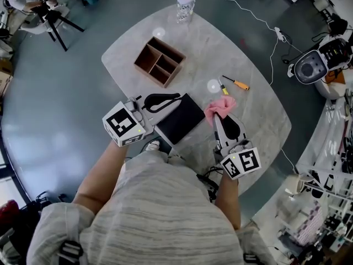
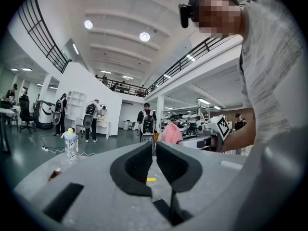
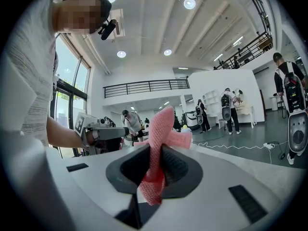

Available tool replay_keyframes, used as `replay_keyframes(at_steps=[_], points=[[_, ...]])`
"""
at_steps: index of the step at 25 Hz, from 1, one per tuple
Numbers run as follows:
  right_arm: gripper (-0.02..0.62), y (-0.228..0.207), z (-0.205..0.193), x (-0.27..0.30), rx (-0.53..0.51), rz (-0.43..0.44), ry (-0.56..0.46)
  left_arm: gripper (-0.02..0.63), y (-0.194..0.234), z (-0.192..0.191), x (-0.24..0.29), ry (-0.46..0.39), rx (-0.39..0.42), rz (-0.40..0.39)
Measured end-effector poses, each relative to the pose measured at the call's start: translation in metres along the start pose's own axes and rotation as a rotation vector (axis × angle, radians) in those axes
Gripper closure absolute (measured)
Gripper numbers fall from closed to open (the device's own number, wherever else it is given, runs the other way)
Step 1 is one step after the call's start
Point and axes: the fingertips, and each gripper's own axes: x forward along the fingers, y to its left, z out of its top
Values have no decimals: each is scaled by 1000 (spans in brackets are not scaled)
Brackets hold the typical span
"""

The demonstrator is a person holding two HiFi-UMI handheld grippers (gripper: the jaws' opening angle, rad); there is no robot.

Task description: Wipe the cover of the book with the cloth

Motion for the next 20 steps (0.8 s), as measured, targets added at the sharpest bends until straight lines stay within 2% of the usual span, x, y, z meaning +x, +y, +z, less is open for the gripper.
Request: replay_keyframes(at_steps=[20], points=[[537,0,-1,3,5,7,-1,572,1,-4,2,17,-7,-13]])
